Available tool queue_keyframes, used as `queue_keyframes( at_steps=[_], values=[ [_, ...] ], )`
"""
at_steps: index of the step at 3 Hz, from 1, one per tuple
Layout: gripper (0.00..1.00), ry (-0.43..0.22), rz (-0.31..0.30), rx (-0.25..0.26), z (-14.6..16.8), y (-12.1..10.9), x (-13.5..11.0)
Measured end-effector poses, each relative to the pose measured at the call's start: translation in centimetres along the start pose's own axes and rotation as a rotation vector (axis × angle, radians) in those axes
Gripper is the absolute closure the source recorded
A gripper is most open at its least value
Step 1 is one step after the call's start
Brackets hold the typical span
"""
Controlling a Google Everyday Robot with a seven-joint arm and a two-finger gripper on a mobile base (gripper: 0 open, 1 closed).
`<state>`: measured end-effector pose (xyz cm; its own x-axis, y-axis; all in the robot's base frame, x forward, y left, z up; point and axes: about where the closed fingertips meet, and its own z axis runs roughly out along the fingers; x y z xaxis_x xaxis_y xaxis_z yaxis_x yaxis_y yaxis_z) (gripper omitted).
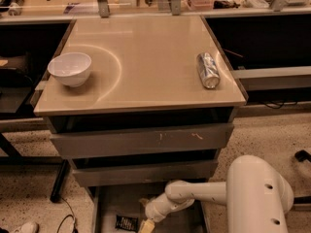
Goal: Pick rxbar chocolate from bottom drawer and place on counter
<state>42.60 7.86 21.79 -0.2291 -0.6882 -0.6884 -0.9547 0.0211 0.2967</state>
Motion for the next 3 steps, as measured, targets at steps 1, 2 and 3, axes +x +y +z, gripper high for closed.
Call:
queue_keyframes(
  at_steps=[1, 2, 3],
  values=[
    [0.00, -0.009, -0.029, -0.009, 1.4, -0.8, 0.0],
    [0.00, -0.017, -0.063, -0.019, 2.4, -1.1, -0.2],
    [0.00, -0.017, -0.089, -0.023, 3.0, -1.4, -0.6]
  ],
)
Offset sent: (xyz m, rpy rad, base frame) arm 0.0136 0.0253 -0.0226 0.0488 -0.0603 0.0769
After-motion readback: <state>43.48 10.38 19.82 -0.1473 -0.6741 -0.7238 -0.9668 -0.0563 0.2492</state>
